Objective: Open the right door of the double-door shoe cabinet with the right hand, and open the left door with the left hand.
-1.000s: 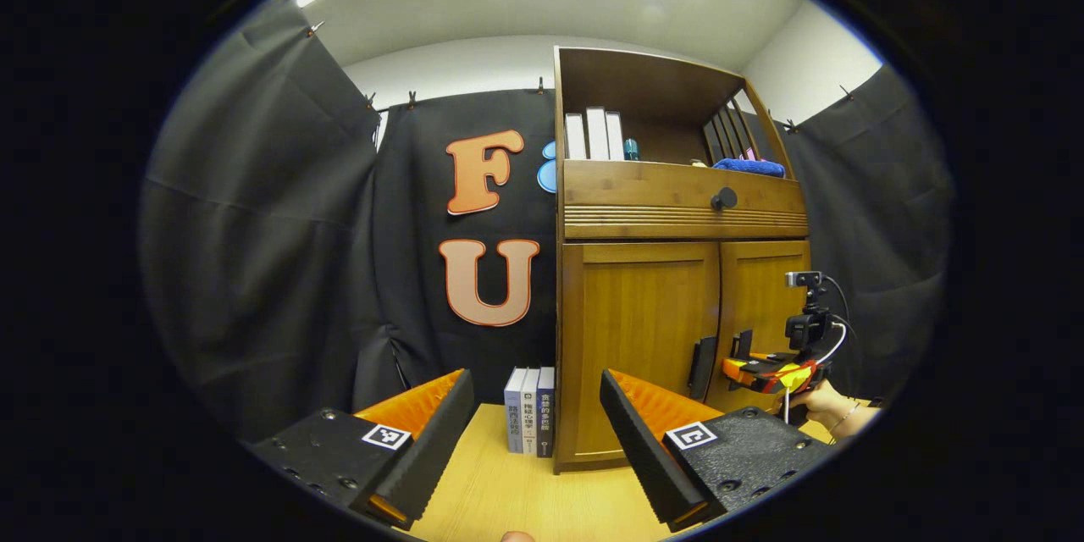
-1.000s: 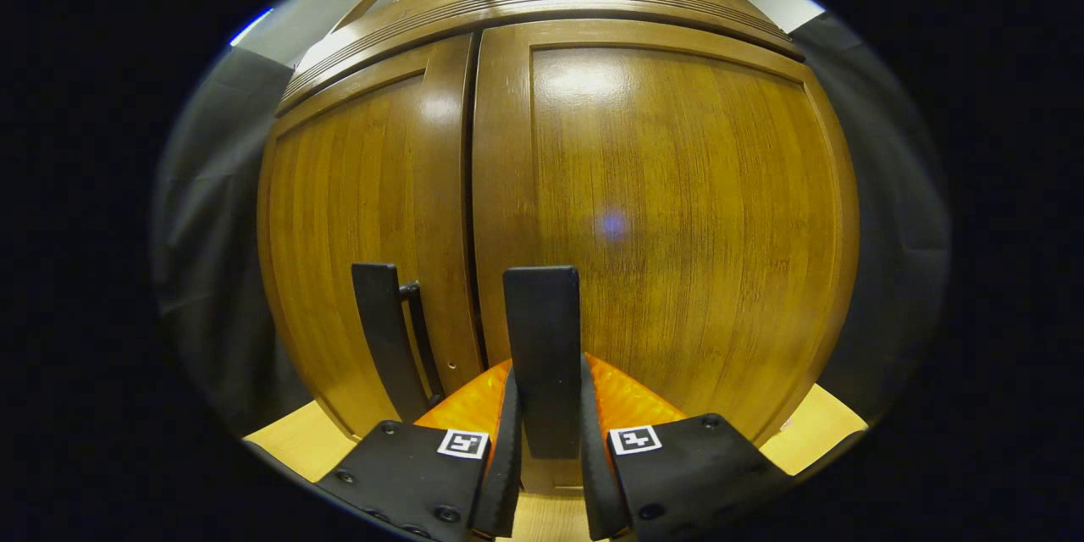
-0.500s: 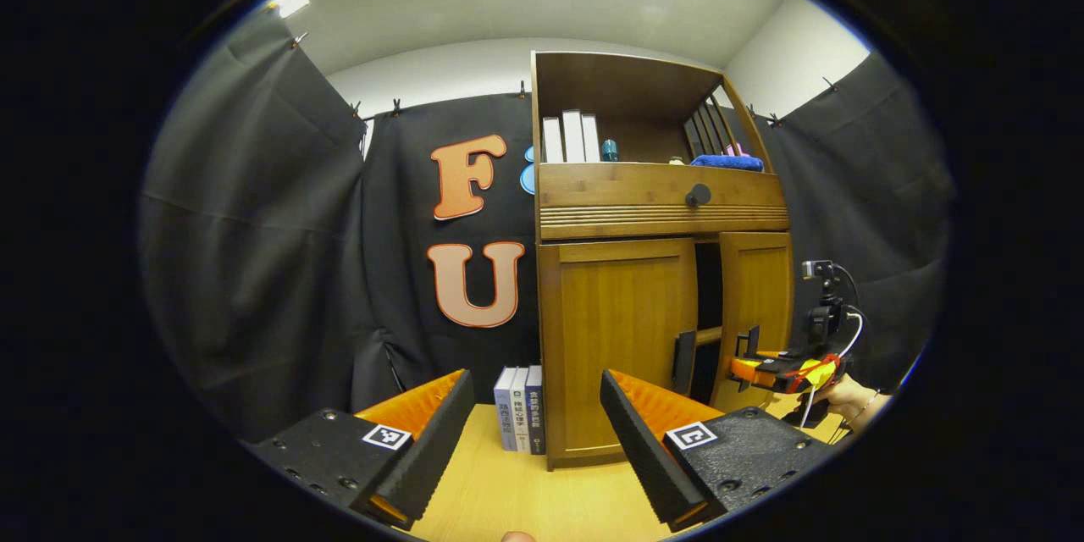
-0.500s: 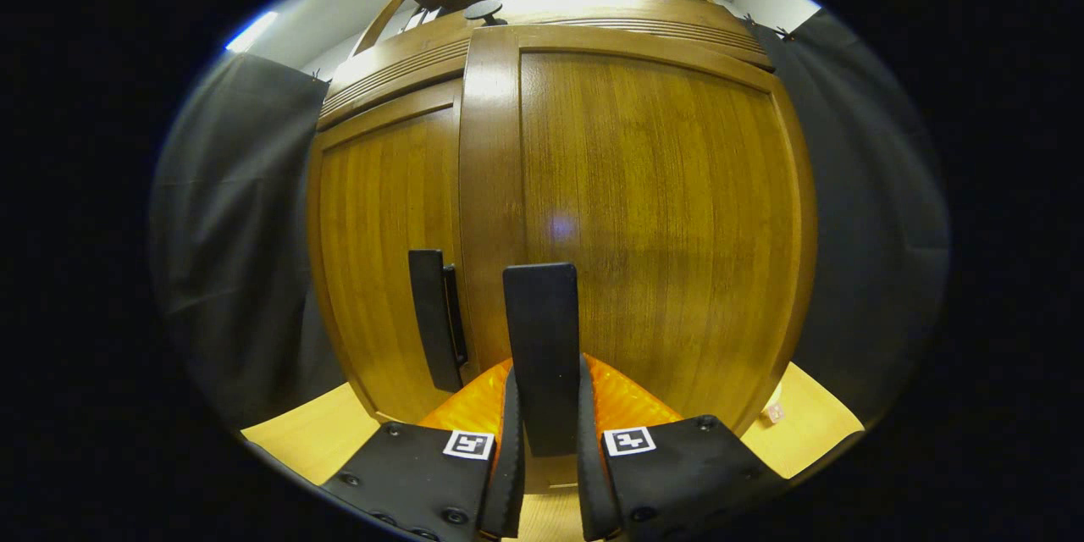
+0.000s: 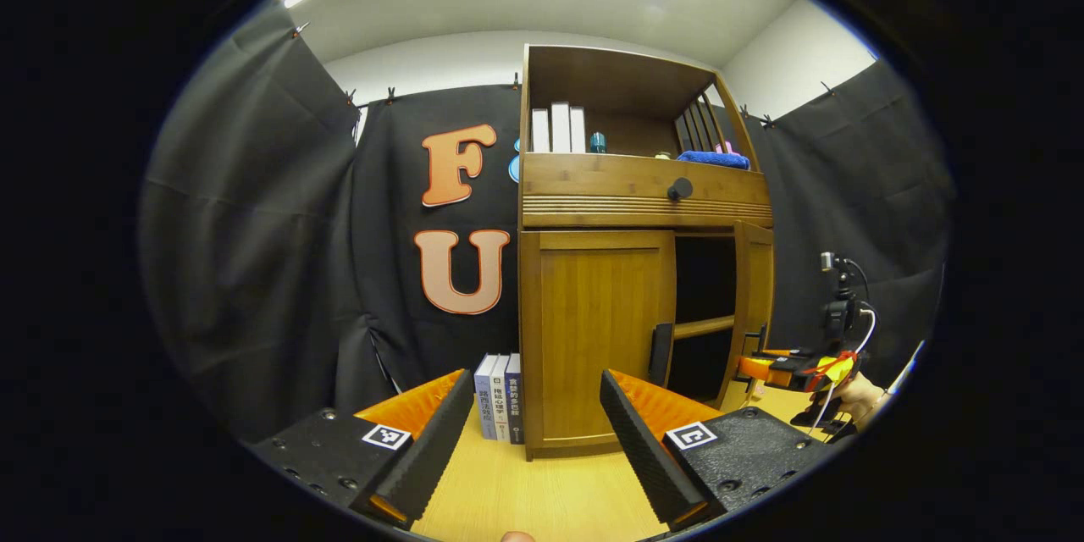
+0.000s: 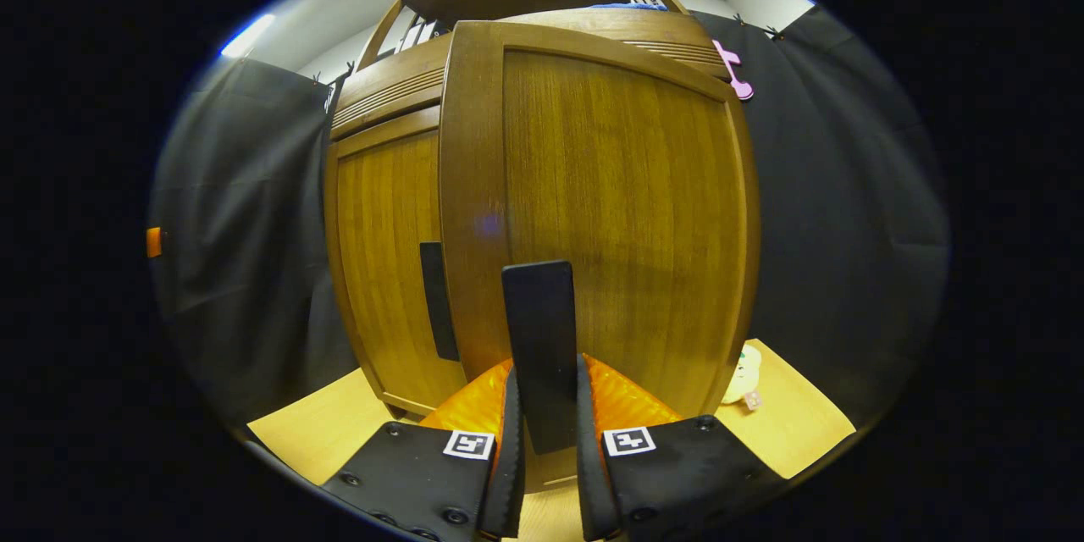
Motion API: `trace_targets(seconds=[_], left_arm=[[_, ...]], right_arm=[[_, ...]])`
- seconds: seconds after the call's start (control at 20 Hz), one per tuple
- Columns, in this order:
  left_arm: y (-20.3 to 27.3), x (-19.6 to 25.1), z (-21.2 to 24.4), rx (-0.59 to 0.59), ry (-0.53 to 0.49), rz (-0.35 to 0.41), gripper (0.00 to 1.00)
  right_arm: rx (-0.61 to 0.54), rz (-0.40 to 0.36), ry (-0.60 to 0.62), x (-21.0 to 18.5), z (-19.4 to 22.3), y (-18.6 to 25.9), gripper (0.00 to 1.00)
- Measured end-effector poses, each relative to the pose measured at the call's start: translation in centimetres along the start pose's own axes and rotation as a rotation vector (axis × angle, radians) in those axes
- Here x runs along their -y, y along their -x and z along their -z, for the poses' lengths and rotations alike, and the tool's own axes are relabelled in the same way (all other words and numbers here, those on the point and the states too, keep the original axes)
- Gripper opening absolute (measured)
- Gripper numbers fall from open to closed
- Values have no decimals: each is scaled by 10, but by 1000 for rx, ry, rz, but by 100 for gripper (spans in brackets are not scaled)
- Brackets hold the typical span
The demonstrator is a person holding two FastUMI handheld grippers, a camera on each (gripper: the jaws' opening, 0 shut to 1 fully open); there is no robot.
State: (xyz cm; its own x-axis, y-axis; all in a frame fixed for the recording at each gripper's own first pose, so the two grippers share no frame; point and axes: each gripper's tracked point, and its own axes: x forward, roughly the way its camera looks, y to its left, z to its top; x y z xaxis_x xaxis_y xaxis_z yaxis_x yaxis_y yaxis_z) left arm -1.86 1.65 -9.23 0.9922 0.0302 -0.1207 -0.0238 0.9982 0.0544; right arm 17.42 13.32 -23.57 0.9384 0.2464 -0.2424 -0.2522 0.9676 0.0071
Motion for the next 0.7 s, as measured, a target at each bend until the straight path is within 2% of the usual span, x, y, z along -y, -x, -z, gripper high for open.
trace_targets(seconds=[0.05, 0.15, 0.2, 0.25, 0.35, 0.4, 0.45, 0.5, 0.55, 0.7], left_arm=[[0, 3, 4, -7, -2, 7, 94], [1, 7, 11, -23, -13, 7, 92], [0, 7, 14, -31, -16, 5, 92], [-1, 8, 17, -37, -13, 5, 92], [-4, 16, 19, -40, 4, 14, 92], [-5, 18, 20, -41, 11, 17, 94], [-6, 22, 20, -43, 16, 21, 94], [-6, 24, 21, -47, 19, 24, 92], [-7, 27, 21, -47, 21, 27, 94], [-8, 35, 19, -42, 26, 33, 92]], right_arm=[[2, 3, -1, 4, 0, 8, 40], [8, 9, -2, 12, 1, 21, 40], [10, 12, -5, 16, 0, 27, 34], [12, 15, -8, 21, 0, 35, 40], [11, 26, -14, 32, 0, 49, 27], [9, 32, -16, 37, 1, 56, 27], [9, 38, -18, 43, 2, 61, 33], [6, 43, -22, 48, 4, 66, 33], [4, 45, -26, 53, 5, 71, 36], [-11, 48, -60, 68, 12, 84, 33]])
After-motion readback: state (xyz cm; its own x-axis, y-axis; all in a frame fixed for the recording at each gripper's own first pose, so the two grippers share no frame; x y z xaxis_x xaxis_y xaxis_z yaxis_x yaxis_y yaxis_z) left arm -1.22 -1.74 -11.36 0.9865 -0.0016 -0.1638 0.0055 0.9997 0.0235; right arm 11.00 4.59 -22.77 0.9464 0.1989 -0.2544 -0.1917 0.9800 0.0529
